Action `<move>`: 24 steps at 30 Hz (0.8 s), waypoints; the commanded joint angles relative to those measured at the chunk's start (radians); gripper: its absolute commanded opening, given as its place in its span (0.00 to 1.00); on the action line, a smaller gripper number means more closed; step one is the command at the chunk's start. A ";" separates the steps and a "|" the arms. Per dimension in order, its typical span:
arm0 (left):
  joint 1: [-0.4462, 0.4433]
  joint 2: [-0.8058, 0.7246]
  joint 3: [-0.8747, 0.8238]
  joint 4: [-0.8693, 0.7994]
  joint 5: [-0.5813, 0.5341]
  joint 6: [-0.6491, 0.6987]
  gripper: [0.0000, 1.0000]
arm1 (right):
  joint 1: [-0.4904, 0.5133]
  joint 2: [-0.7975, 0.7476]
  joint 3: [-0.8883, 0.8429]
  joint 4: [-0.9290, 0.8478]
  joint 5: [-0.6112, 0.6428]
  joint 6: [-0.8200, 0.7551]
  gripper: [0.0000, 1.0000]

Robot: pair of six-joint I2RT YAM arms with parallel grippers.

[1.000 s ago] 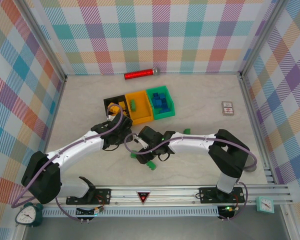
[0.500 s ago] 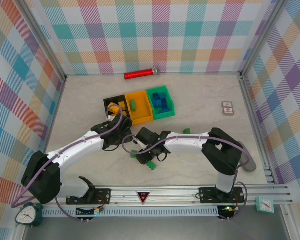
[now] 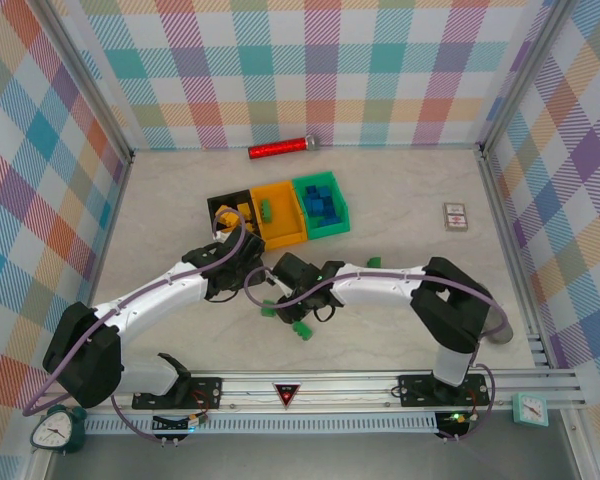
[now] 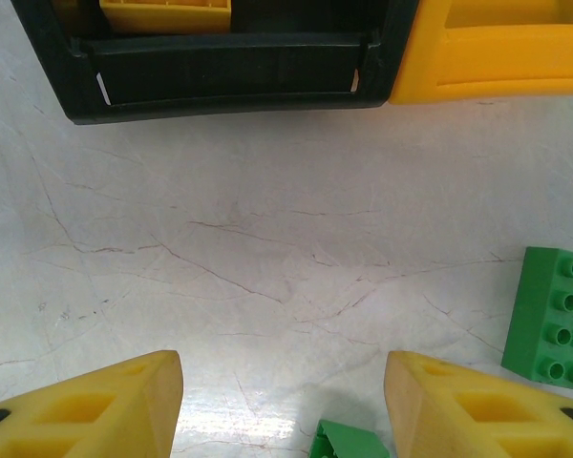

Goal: Sort the legos into containers by color
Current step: Pick up the lego from the bottom-center of the table, then place the lego in the container.

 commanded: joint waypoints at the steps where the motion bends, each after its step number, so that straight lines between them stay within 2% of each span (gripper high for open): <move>1: 0.011 -0.010 -0.011 -0.010 -0.008 -0.010 0.58 | -0.032 -0.082 0.007 0.010 0.015 -0.005 0.36; 7: 0.011 -0.031 -0.016 -0.024 -0.013 -0.011 0.58 | -0.161 -0.170 -0.017 0.043 0.024 0.044 0.37; 13: 0.011 -0.059 -0.034 -0.034 -0.012 -0.017 0.58 | -0.338 -0.209 0.012 0.030 0.038 0.122 0.38; 18: 0.011 -0.084 -0.047 -0.043 -0.002 -0.024 0.57 | -0.464 -0.161 0.100 -0.003 0.023 0.164 0.38; 24: 0.011 -0.130 -0.066 -0.054 0.003 -0.022 0.57 | -0.544 -0.033 0.257 -0.041 -0.040 0.177 0.39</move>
